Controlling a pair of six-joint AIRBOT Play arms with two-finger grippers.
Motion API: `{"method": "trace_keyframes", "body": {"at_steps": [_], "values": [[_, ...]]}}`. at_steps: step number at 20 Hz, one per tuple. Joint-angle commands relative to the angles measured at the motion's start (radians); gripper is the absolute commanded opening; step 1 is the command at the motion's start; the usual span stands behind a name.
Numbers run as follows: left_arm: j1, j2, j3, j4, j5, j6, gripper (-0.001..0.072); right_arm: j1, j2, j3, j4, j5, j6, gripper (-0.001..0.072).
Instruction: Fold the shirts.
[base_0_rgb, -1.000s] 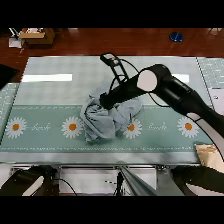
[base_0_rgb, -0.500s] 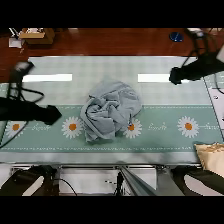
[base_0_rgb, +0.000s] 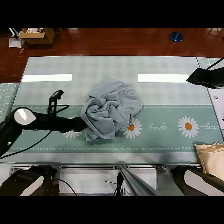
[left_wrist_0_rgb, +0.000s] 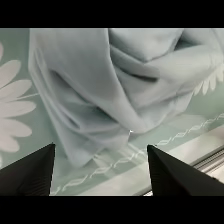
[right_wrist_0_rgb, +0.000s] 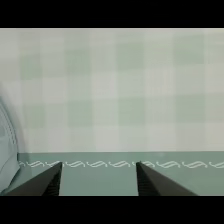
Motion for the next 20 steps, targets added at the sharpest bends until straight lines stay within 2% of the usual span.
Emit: {"method": "trace_keyframes", "body": {"at_steps": [1,4,5,7,9,15,20], "values": [[-0.013,-0.115,-0.019,-0.137,0.095,0.067,0.0679,-0.015,0.0,-0.064,0.044,-0.058,-0.01,0.0541],[-0.055,-0.208,-0.011,-0.232,0.171,0.112,0.0676,-0.015,0.0,-0.105,0.056,-0.076,-0.01,0.0541],[-0.073,-0.237,-0.001,-0.246,0.192,0.114,0.0643,-0.015,0.0,-0.113,0.063,-0.076,-0.01,0.0541],[-0.094,-0.282,0.018,-0.249,0.193,0.12,0.0219,-0.015,0.0,-0.122,0.083,-0.074,-0.01,0.0541],[-0.096,-0.296,0.019,-0.242,0.175,0.13,0.002,-0.014,-0.015,-0.122,0.132,-0.06,-0.014,0.0541],[-0.095,-0.288,0.023,-0.241,0.065,0.155,0.002,-0.014,-0.216,-0.122,0.489,0.028,-0.133,0.0541],[-0.095,-0.245,0.023,-0.241,0.032,0.17,0.002,0.09,-0.375,-0.122,0.491,0.068,-0.151,0.0541]]}}
